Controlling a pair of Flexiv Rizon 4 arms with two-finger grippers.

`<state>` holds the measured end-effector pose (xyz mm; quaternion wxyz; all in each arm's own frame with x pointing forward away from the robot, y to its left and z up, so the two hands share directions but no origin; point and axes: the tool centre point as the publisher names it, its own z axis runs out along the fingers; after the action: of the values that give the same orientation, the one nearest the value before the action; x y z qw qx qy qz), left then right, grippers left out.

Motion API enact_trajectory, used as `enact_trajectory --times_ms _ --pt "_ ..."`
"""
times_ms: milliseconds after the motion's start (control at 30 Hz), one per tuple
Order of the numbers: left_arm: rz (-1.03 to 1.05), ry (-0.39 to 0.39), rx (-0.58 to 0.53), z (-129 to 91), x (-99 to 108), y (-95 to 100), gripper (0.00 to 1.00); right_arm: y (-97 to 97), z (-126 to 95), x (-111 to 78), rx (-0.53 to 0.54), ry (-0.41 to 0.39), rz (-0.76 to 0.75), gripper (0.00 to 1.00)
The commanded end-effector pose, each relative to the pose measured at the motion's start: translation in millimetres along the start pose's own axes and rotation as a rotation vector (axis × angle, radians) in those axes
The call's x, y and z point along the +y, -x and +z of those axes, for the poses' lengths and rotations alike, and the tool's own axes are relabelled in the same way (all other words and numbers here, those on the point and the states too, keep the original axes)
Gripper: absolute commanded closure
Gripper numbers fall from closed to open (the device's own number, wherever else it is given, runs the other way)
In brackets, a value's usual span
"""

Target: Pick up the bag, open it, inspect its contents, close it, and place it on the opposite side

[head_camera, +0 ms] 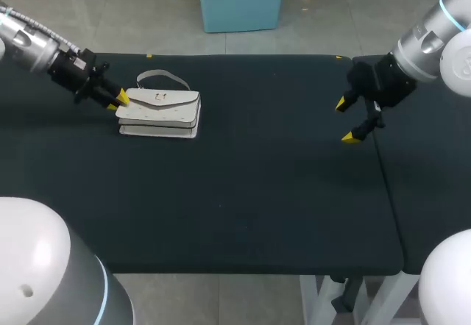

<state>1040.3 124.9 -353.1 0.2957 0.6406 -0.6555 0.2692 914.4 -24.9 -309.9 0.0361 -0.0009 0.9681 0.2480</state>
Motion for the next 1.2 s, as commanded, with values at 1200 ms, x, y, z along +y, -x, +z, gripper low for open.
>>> enact_trajectory --times_ms 1200 --pt "0.004 0.14 0.01 13.4 -9.3 2.3 1.0 0.4 0.3 0.0 0.001 0.001 -0.001 0.0"
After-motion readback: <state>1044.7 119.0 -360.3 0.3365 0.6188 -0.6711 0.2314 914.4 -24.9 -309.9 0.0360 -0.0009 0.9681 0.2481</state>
